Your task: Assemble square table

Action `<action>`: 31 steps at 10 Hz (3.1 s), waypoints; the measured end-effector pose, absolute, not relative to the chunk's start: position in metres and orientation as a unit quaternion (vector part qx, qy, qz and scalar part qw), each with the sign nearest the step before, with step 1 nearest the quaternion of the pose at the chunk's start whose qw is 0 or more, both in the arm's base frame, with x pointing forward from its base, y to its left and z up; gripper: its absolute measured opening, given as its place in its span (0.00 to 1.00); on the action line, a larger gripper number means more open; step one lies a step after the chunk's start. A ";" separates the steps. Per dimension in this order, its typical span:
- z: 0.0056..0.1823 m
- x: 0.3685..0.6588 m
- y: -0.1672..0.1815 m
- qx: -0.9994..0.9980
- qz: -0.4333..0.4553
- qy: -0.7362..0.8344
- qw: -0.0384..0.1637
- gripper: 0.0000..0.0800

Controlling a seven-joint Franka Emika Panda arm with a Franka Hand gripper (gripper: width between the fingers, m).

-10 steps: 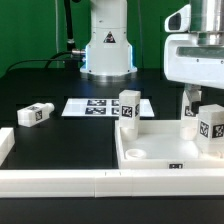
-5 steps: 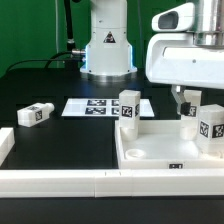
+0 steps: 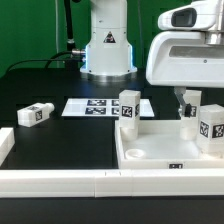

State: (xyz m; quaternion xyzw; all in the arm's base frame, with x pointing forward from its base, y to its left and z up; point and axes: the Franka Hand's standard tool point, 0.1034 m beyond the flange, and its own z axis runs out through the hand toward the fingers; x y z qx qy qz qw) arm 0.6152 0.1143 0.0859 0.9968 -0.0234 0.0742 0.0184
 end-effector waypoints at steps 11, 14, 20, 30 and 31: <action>0.085 0.615 0.114 0.981 0.074 -0.182 -0.001 0.36; 0.085 0.616 0.111 0.932 0.072 -0.355 -0.027 0.36; 0.084 0.624 0.117 0.793 0.041 -0.606 -0.042 0.45; 0.084 0.621 0.119 0.974 0.044 -0.224 0.005 0.81; 0.086 0.623 0.118 0.985 0.046 -0.166 0.007 0.81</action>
Offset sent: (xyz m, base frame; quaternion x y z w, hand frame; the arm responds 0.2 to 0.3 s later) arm 0.0000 0.0000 0.0000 0.0000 0.0000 0.0000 1.0000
